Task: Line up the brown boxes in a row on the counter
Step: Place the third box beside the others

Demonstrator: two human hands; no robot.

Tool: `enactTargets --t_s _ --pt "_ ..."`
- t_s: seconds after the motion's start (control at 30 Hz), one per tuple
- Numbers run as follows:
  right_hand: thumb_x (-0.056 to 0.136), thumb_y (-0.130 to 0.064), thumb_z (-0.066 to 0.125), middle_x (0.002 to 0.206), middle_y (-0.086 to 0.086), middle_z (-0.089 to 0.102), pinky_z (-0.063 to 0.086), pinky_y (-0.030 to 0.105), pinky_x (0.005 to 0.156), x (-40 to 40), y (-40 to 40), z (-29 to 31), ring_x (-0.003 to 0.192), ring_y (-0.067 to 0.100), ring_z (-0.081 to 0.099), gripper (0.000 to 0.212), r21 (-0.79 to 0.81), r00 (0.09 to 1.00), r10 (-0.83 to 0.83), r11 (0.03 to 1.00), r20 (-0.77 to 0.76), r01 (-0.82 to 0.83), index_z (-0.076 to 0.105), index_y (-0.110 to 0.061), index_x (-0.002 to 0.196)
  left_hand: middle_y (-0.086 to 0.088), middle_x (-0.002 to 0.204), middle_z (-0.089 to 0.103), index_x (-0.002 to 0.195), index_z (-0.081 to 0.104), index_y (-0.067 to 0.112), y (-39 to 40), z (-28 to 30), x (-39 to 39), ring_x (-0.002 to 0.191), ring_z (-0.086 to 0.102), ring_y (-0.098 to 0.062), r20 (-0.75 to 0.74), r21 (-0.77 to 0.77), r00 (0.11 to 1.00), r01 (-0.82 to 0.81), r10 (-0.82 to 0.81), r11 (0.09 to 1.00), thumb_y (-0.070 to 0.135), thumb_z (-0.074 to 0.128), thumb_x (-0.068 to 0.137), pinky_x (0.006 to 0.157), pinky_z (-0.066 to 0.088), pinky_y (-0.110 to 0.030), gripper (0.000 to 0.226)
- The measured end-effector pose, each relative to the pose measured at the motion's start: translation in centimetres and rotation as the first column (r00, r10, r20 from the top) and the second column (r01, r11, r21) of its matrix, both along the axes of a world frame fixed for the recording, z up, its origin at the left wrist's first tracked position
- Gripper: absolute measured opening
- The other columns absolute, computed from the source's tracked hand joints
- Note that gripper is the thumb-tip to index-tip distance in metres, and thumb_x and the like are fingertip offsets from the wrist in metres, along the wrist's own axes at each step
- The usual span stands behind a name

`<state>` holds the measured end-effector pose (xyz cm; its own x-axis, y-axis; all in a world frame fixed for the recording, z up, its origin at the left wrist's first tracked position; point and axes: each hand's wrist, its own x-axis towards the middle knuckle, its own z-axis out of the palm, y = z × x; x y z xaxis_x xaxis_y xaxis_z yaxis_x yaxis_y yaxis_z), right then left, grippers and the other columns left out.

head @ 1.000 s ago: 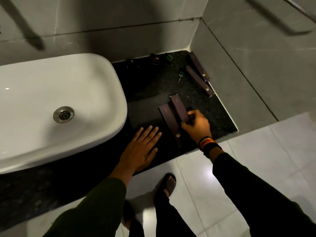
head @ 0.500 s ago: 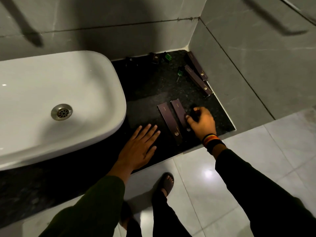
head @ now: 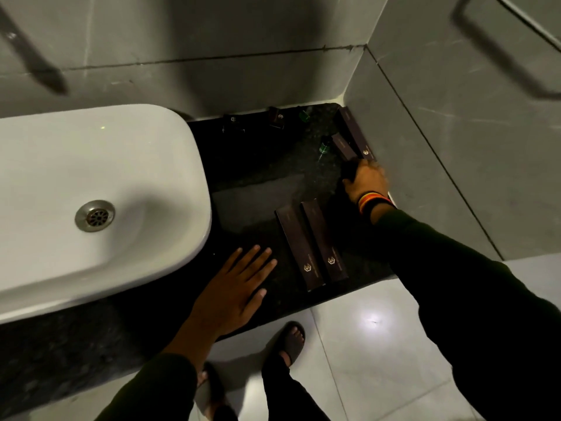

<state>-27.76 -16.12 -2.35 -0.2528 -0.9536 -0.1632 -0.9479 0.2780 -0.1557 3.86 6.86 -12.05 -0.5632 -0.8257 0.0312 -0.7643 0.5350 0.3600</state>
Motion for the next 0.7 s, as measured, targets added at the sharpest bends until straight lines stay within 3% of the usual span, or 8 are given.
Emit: enactTargets --t_s 0.1,0.23,0.37,0.7 --pt "0.086 -0.026 0.071 0.135 0.021 0.055 0.044 0.048 0.105 -0.4 0.0 -0.2 0.126 0.039 0.052 0.060 -0.022 0.999 -0.032 0.999 -0.029 0.031 0.048 -0.005 0.137 0.000 0.181 0.021 0.172 0.029 0.022 0.0 -0.1 0.0 0.169 0.012 -0.023 -0.005 -0.008 1.000 0.005 -0.005 1.000 0.040 0.037 0.113 0.134 0.018 -0.054 0.062" --pt "0.082 -0.028 0.074 0.126 0.019 0.062 0.053 0.048 0.097 -1.2 2.8 -0.2 0.115 0.039 0.061 0.057 0.034 0.983 -0.116 0.993 0.143 0.113 0.054 -0.008 0.131 0.000 0.181 0.020 0.172 0.027 0.024 -0.1 0.0 0.0 0.169 0.008 -0.022 0.015 -0.001 1.000 0.017 -0.017 1.000 0.042 0.035 0.114 0.135 0.013 -0.052 0.061" --pt "0.073 -0.034 0.079 0.116 0.015 0.067 0.056 0.041 0.089 -1.0 8.0 -0.3 0.105 0.035 0.067 0.046 -0.042 0.963 -0.141 0.987 0.231 0.154 0.068 -0.013 0.112 -0.001 0.180 0.024 0.171 0.031 0.022 0.0 0.3 0.0 0.169 0.012 -0.023 0.014 0.002 1.000 0.025 -0.025 1.000 0.042 0.036 0.115 0.135 0.014 -0.052 0.060" --pt "0.075 -0.039 0.078 0.121 0.009 0.063 0.055 0.043 0.095 0.1 15.0 -1.5 0.107 0.030 0.066 0.049 -0.004 0.949 -0.145 0.988 0.281 0.152 0.065 -0.019 0.118 0.001 0.182 0.010 0.172 0.013 0.027 -0.2 1.5 -0.3 0.169 0.001 -0.020 0.120 0.065 0.993 0.005 -0.012 0.998 0.045 0.026 0.116 0.137 0.004 -0.048 0.061"
